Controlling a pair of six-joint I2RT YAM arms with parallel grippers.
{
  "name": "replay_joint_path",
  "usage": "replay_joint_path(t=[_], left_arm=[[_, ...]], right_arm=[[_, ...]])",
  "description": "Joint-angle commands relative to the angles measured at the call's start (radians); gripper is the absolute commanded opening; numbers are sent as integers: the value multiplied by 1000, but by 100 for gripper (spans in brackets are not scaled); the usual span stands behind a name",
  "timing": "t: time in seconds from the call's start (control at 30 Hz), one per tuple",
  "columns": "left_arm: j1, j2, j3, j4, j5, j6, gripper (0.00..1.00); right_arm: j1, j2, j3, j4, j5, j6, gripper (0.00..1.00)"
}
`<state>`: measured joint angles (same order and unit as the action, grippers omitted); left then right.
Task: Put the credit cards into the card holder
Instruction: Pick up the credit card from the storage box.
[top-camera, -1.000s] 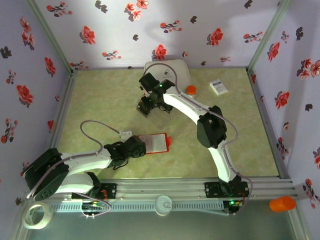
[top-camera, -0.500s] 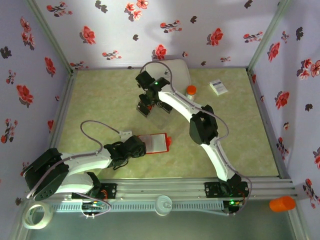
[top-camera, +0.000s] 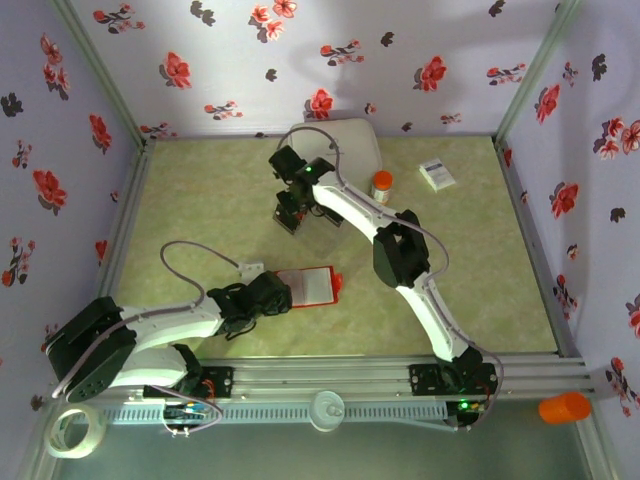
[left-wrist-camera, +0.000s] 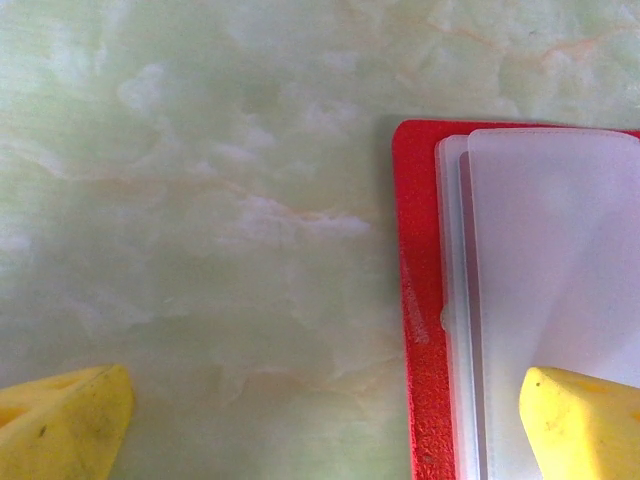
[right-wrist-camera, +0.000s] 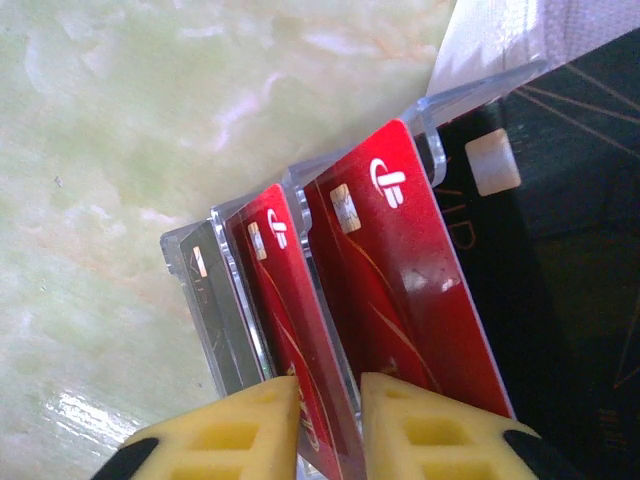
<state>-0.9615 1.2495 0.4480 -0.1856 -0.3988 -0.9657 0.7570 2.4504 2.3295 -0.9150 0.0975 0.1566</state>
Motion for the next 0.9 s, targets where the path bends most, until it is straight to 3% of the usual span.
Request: replay_joint_path(t=[0.0,0.53,0.87], left_arm=[[8,-12,-13,-66,19,-10,100],[8,-11,-14,-62,20,-10,100],[7,-26,-21,-69,12,-15,100]], right_arm=[[-7,27,28,-16,-6,-9,21],[-7,-42,28,-27,-75,-79,0],[2,-152,9,-23,-102,-94,0]])
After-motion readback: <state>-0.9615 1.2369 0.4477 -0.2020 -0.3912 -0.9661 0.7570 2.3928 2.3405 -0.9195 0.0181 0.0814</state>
